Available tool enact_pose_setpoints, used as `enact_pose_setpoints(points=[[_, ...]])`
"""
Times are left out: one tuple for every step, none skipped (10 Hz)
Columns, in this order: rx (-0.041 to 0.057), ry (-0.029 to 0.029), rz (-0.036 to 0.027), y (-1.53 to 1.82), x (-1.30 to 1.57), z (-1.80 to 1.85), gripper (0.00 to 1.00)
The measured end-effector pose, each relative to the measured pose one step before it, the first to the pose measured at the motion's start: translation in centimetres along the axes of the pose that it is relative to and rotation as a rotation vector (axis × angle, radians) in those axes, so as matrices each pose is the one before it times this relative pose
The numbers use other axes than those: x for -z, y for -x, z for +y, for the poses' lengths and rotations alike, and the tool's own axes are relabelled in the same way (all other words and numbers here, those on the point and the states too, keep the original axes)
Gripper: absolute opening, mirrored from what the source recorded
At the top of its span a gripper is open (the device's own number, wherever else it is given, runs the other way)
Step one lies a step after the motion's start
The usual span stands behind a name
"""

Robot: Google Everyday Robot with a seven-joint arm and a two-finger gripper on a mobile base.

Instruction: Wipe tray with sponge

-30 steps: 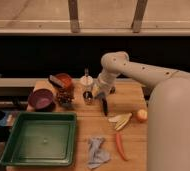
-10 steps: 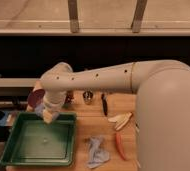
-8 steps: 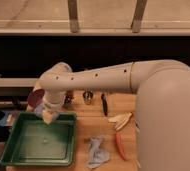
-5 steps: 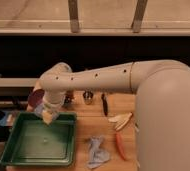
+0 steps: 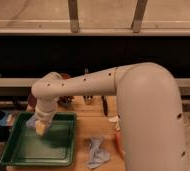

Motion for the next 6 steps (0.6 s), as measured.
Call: enact_pose_setpoints(points=[[0.01770, 0.02905, 0.01101, 0.142, -1.261, 0.744, 0.00], [0.01013, 0.01992, 0.01403, 0.008, -1.029, 0.298, 0.00], [0.00562, 0.01876, 0.03030, -0.376, -1.192, -0.008, 0.00], [-0.00726, 0.00487, 0.03493, -0.641, -0.826, -0.430, 0.00], [-0.01831, 0.00012, 0.02498, -0.657, -0.673, -0.601, 0.00], [-0.01661, 0.00066, 0.01695, -0.452, -0.469, -0.452, 0.00]])
